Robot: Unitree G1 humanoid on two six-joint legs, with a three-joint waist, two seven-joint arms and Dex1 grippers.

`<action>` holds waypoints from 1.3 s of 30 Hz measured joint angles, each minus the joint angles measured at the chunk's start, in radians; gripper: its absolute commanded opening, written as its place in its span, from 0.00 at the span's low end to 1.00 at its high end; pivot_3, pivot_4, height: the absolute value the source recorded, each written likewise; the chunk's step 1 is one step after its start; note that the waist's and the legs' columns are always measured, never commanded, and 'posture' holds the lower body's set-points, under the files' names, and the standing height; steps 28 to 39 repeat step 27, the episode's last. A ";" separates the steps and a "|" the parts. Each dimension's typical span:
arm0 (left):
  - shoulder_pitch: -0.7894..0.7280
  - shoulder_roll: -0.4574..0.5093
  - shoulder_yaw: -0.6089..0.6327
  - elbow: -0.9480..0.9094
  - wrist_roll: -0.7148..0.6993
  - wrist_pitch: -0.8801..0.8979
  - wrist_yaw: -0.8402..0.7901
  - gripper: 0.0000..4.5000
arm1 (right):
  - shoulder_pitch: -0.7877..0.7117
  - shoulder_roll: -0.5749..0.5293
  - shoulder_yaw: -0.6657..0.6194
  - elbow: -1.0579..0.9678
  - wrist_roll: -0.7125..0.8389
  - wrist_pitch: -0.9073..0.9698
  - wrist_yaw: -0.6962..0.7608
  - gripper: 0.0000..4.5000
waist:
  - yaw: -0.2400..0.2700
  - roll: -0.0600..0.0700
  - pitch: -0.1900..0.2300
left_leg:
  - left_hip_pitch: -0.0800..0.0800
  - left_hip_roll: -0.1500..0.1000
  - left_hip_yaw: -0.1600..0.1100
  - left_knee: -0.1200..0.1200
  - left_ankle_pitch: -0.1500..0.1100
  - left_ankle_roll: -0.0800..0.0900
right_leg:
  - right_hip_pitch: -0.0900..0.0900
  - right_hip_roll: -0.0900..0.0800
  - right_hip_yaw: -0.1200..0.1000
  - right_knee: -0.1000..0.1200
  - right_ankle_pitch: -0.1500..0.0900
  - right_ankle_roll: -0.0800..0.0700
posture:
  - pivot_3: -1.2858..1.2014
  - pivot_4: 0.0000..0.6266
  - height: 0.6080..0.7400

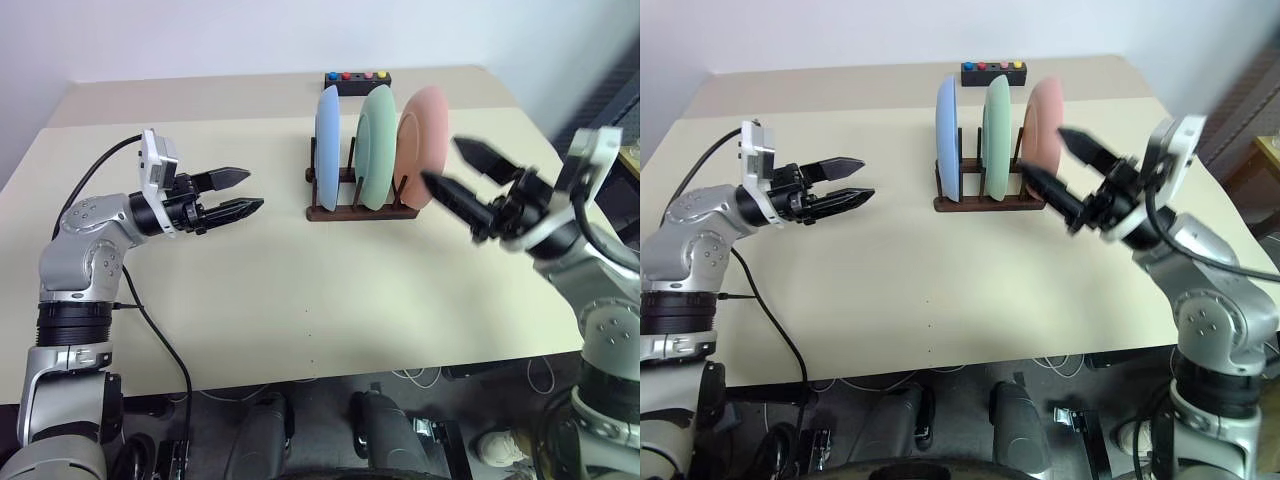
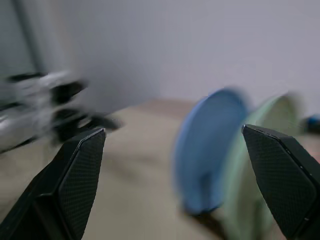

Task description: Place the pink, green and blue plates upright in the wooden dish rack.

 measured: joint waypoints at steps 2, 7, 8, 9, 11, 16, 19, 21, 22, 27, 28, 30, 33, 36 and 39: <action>0.002 0.014 0.003 0.002 0.001 -0.012 -0.001 0.73 | 0.034 -0.042 0.013 -0.018 0.004 0.009 0.049 0.99 | 0.000 0.000 0.000 | 0.001 0.000 0.000 0.000 0.000 0.000 | 0.001 0.000 0.000 0.000 0.000 0.000 | 0.52 0.24 1.00; 0.063 0.051 0.032 -0.015 0.000 -0.020 -0.007 0.73 | 0.059 -0.078 0.053 -0.004 -0.066 -0.049 0.157 0.99 | 0.002 0.000 0.000 | 0.001 0.000 0.000 0.000 0.000 0.000 | 0.001 0.000 0.000 0.000 0.000 0.000 | 0.52 0.24 1.00; 0.084 0.055 0.033 -0.024 0.000 -0.021 -0.010 0.73 | 0.058 -0.081 0.054 0.011 -0.069 -0.056 0.177 0.99 | 0.003 0.000 0.000 | 0.001 0.000 0.000 0.000 0.000 0.000 | 0.001 0.000 0.000 0.000 0.000 0.000 | 0.52 0.24 1.00; 0.107 0.060 0.037 -0.035 0.000 -0.021 -0.014 0.73 | 0.058 -0.090 0.056 0.030 -0.073 -0.065 0.202 0.99 | 0.004 0.000 0.000 | 0.001 0.000 0.000 0.000 0.000 0.000 | 0.001 0.000 0.000 -0.001 0.000 0.000 | 0.52 0.24 1.00; 0.150 0.074 0.051 -0.062 -0.002 -0.021 -0.016 0.73 | 0.056 -0.106 0.060 0.061 -0.080 -0.072 0.243 0.99 | 0.005 0.000 0.000 | 0.001 0.000 0.000 0.000 0.000 0.000 | 0.001 0.000 0.000 -0.001 0.000 0.000 | 0.52 0.24 1.00; 0.256 0.094 0.116 -0.165 -0.020 -0.006 0.027 0.73 | 0.040 -0.114 0.104 0.117 -0.115 -0.081 0.299 0.99 | 0.004 0.000 0.000 | 0.001 0.000 0.000 0.000 0.000 0.000 | 0.001 -0.001 0.000 -0.001 0.000 0.000 | 0.52 0.24 1.00; 0.292 0.094 0.124 -0.204 -0.033 0.012 0.050 0.73 | 0.007 -0.113 0.138 0.121 -0.135 -0.083 0.306 0.99 | 0.004 0.000 0.000 | 0.001 0.000 0.000 0.000 0.000 0.000 | 0.001 -0.001 0.000 -0.001 0.000 0.000 | 0.52 0.24 1.00; 0.295 0.094 0.125 -0.211 -0.044 0.015 0.061 0.73 | -0.012 -0.114 0.139 0.127 -0.140 -0.085 0.306 0.99 | 0.007 0.000 0.000 | 0.001 0.000 0.000 0.000 0.000 0.000 | 0.002 -0.001 -0.001 -0.001 0.000 0.000 | 0.52 0.24 1.00; 0.295 0.094 0.125 -0.216 -0.045 0.017 0.070 0.73 | -0.016 -0.115 0.139 0.127 -0.140 -0.085 0.306 0.99 | 0.008 0.000 0.000 | 0.001 0.000 0.000 0.000 0.000 0.000 | 0.002 -0.002 -0.001 -0.001 0.000 0.000 | 0.52 0.24 1.00; 0.295 0.090 0.125 -0.260 -0.058 0.049 0.111 0.73 | -0.014 -0.125 0.131 0.131 -0.139 -0.075 0.310 0.99 | 0.005 0.000 0.000 | 0.001 0.000 0.000 0.000 0.000 0.000 | 0.002 -0.002 -0.001 -0.001 0.000 0.000 | 0.52 0.24 1.00; 0.295 0.090 0.125 -0.260 -0.058 0.049 0.111 0.73 | -0.014 -0.125 0.131 0.131 -0.139 -0.075 0.310 0.99 | 0.005 0.000 0.000 | 0.001 0.000 0.000 0.000 0.000 0.000 | 0.002 -0.002 -0.001 -0.001 0.000 0.000 | 0.52 0.24 1.00; 0.295 0.090 0.125 -0.260 -0.058 0.049 0.111 0.73 | -0.014 -0.125 0.131 0.131 -0.139 -0.075 0.310 0.99 | 0.005 0.000 0.000 | 0.001 0.000 0.000 0.000 0.000 0.000 | 0.002 -0.002 -0.001 -0.001 0.000 0.000 | 0.52 0.24 1.00; 0.295 0.090 0.125 -0.260 -0.058 0.049 0.111 0.73 | -0.014 -0.125 0.131 0.131 -0.139 -0.075 0.310 0.99 | 0.005 0.000 0.000 | 0.001 0.000 0.000 0.000 0.000 0.000 | 0.002 -0.002 -0.001 -0.001 0.000 0.000 | 0.52 0.24 1.00; 0.295 0.090 0.125 -0.260 -0.058 0.049 0.111 0.73 | -0.014 -0.125 0.131 0.131 -0.139 -0.075 0.310 0.99 | 0.005 0.000 0.000 | 0.001 0.000 0.000 0.000 0.000 0.000 | 0.002 -0.002 -0.001 -0.001 0.000 0.000 | 0.52 0.24 1.00; 0.295 0.090 0.125 -0.260 -0.058 0.049 0.111 0.73 | -0.014 -0.125 0.131 0.131 -0.139 -0.075 0.310 0.99 | 0.005 0.000 0.000 | 0.001 0.000 0.000 0.000 0.000 0.000 | 0.002 -0.002 -0.001 -0.001 0.000 0.000 | 0.52 0.24 1.00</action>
